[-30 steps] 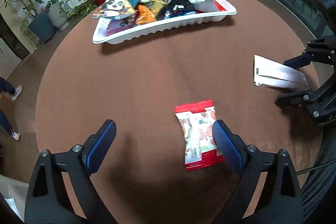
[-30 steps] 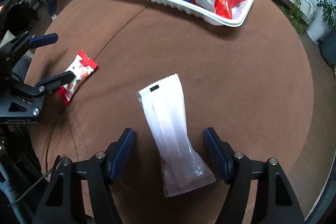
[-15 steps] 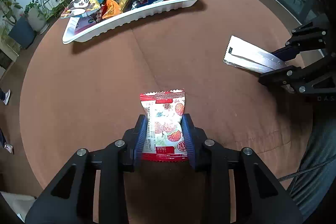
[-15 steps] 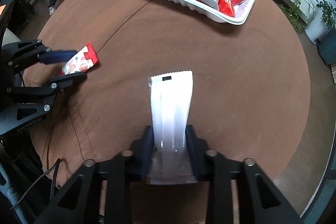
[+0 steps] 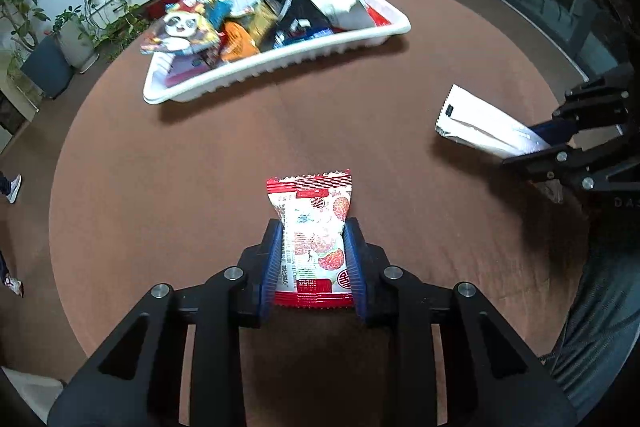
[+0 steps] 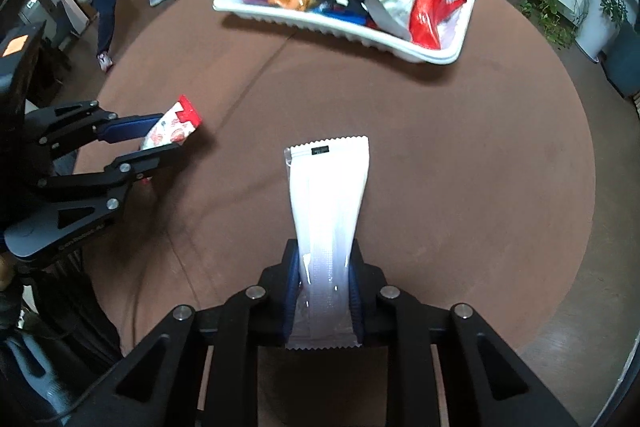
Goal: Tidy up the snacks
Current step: 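Place candy in tray with left gripper while right gripper places white sachet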
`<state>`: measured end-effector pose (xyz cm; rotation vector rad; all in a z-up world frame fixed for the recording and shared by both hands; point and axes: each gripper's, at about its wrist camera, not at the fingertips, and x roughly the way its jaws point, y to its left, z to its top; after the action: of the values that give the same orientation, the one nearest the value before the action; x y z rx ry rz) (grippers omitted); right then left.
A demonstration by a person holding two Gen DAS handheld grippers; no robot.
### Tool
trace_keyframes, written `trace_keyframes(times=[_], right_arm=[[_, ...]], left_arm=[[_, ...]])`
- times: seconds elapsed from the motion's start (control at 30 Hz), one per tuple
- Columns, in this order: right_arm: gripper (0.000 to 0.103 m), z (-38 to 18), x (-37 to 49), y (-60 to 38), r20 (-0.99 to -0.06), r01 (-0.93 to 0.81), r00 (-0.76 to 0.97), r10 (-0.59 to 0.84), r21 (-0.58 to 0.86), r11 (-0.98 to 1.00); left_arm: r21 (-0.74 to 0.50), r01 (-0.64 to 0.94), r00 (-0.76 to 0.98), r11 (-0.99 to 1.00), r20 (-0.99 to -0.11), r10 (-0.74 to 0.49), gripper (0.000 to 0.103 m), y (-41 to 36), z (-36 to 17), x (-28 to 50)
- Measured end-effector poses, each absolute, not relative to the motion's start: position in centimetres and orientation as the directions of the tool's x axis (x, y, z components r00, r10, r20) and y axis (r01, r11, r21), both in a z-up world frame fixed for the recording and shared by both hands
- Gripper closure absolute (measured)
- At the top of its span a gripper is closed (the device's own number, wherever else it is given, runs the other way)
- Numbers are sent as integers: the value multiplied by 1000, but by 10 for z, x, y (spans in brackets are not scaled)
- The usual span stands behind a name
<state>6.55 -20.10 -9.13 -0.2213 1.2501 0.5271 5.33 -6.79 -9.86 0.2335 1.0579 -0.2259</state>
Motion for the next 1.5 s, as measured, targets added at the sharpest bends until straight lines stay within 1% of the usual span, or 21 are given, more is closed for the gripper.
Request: trace_keyframes(times=[0.17, 0.33, 0.53, 0.73, 0.87, 1.0, 1.13, 1.23, 1.27, 1.3, 1.33, 1.37, 1.4, 1.43, 1.5], right_arm=[[80, -78, 85, -196, -923, -478, 241, 300, 156, 864], [80, -60, 119, -182, -897, -442, 280, 341, 195, 876], [80, -38, 171, -164, -863, -375, 329, 384, 253, 892], [80, -31, 230, -139, -855, -320, 366, 368, 256, 912], [80, -38, 261, -124, -856, -268, 379, 350, 261, 927], [80, -52, 282, -114, -873, -244, 377, 310, 229, 942], [79, -73, 300, -111, -896, -221, 357, 262, 192, 956], [76, -80, 303, -109, -899, -219, 363, 247, 175, 960], [75, -81, 303, -108, -899, -221, 366, 240, 166, 961], [75, -81, 302, -107, -899, -223, 370, 233, 157, 962], [75, -81, 302, -108, -900, -224, 372, 227, 150, 963], [75, -81, 302, -108, -901, -225, 374, 222, 144, 964], [74, -81, 302, -108, -901, -225, 374, 220, 142, 964], [73, -80, 302, -109, -901, -222, 375, 218, 141, 965], [72, -80, 302, -110, -901, -218, 376, 217, 141, 966]], left_arm=[[72, 279, 505, 957, -859, -83, 75, -55, -86, 65], [56, 238, 547, 970, -833, -86, 75, -28, -66, 93], [72, 165, 618, 984, -785, -46, 75, 8, -33, 147], [67, 128, 648, 989, -761, -32, 75, 25, -16, 215], [51, 123, 636, 991, -771, -39, 75, 19, -30, 257], [77, 120, 622, 990, -783, -15, 74, 13, -55, 284], [92, 107, 632, 990, -775, 4, 72, 10, -72, 299], [107, 99, 645, 989, -764, 18, 71, 10, -77, 306], [117, 97, 647, 988, -762, 27, 70, 9, -78, 307], [121, 92, 650, 988, -760, 32, 65, 10, -80, 306], [123, 82, 654, 989, -755, 40, 58, 13, -80, 307], [123, 73, 657, 990, -753, 45, 54, 14, -81, 308], [121, 62, 656, 991, -753, 51, 47, 17, -81, 309], [115, 55, 655, 992, -754, 51, 43, 19, -81, 309], [113, 55, 655, 992, -754, 49, 42, 19, -81, 308]])
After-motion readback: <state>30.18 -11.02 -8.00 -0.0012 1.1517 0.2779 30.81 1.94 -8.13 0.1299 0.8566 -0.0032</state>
